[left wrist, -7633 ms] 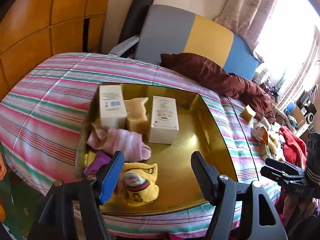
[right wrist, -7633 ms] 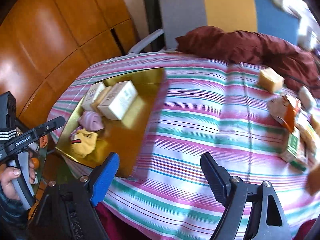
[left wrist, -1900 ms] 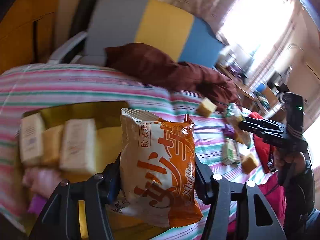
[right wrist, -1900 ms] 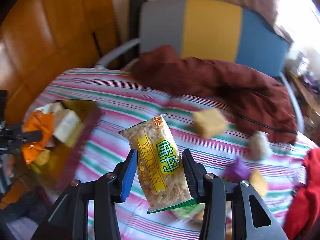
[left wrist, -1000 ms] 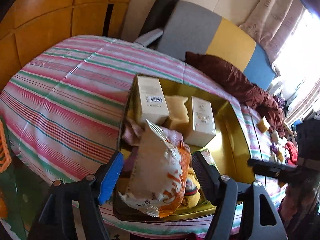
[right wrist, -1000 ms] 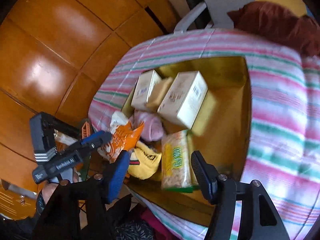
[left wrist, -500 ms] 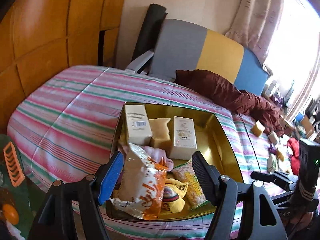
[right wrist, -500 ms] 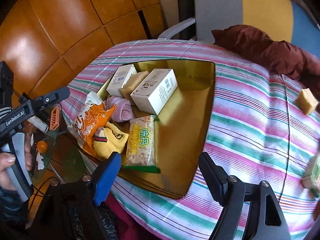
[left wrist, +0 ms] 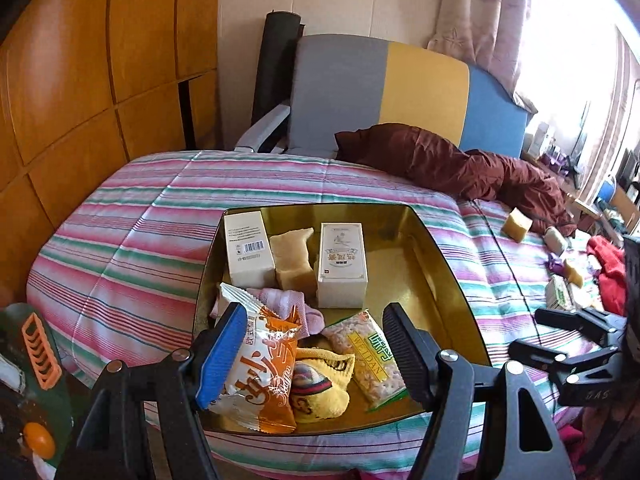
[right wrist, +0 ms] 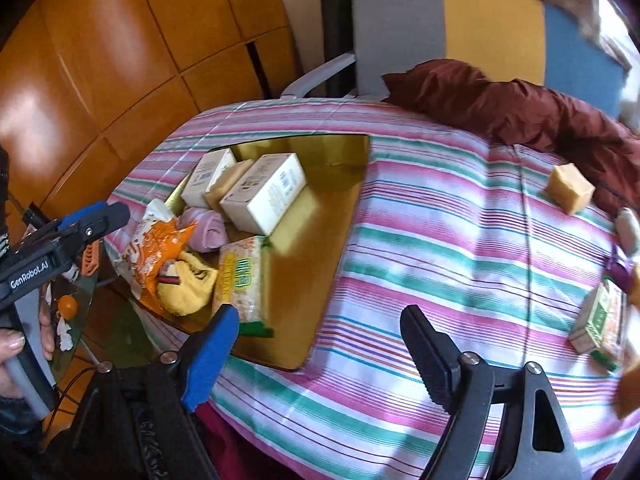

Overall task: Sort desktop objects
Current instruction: 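Carry the cracker packet and orange chip bag into the gold tray and release, then move both grippers back toward the remaining items on the bed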

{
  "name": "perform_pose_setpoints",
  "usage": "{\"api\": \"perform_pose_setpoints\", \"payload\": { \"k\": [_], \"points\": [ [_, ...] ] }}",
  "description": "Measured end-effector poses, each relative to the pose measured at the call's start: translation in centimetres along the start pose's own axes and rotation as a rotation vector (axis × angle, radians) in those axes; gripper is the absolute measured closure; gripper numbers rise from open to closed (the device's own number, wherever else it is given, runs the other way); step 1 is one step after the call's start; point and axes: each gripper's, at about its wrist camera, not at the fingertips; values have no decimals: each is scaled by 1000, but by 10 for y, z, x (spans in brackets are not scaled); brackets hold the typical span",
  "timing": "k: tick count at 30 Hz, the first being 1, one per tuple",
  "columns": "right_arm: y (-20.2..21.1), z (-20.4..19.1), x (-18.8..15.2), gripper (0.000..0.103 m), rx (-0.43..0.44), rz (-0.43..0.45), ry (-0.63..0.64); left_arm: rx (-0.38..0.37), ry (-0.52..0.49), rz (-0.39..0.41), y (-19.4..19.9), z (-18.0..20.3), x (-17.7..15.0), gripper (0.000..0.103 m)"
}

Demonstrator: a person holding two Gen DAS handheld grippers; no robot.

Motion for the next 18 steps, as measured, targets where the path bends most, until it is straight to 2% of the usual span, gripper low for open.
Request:
{"api": "perform_pose_setpoints", "payload": {
  "k": [10, 18],
  "points": [
    [28, 46, -5, 16, -87, 39, -77, -69, -75, -5, -1, 34, 4, 32],
    [48, 93, -22, 15, -194, 24, -173, -201, -132, -38, -9, 71, 4, 33]
  ]
}}
Point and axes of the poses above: each gripper's, at about its wrist camera, not at the fingertips, and y roughly against the way its jaws point, z to its right, x to its top, and after that the axes turned 1 degree about y, right-handed
